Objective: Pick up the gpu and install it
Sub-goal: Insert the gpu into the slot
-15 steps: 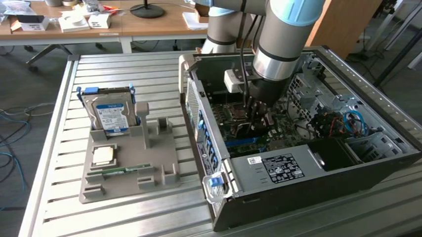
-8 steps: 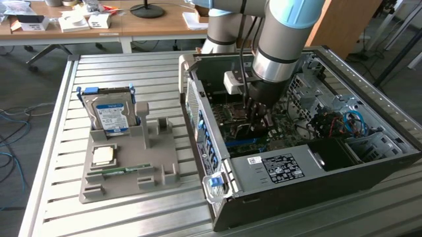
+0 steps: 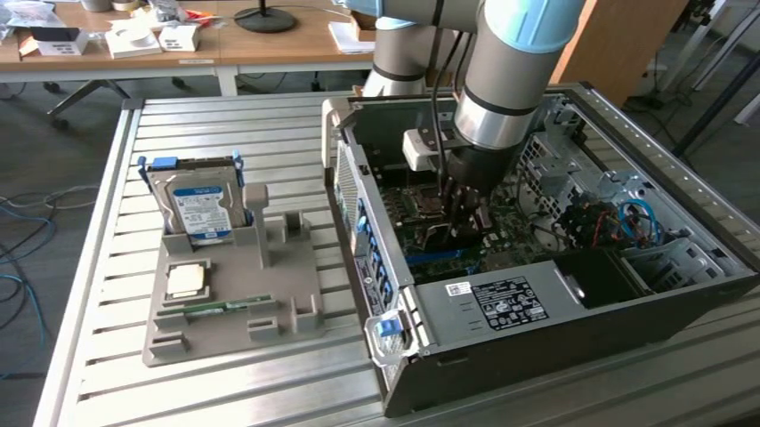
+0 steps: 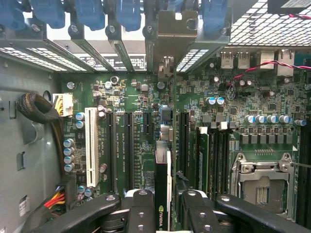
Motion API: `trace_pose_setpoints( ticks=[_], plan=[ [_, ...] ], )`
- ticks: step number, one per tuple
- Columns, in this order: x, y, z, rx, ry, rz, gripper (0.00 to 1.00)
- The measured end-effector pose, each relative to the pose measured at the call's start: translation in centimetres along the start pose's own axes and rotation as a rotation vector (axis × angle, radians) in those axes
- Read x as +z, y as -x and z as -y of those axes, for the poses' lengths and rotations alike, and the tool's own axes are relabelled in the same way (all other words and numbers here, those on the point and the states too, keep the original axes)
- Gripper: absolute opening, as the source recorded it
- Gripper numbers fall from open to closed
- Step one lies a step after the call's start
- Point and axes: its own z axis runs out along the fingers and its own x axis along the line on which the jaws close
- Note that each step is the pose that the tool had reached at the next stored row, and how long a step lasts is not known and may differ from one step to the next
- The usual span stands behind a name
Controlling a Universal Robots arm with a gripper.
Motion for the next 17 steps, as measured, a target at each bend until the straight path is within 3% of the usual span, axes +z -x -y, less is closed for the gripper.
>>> trace_pose_setpoints(
  ticks=[17],
  plan=[
    [0.40, -0.01, -0.01, 0.000, 0.0001, -0.0001, 0.26]
  ],
)
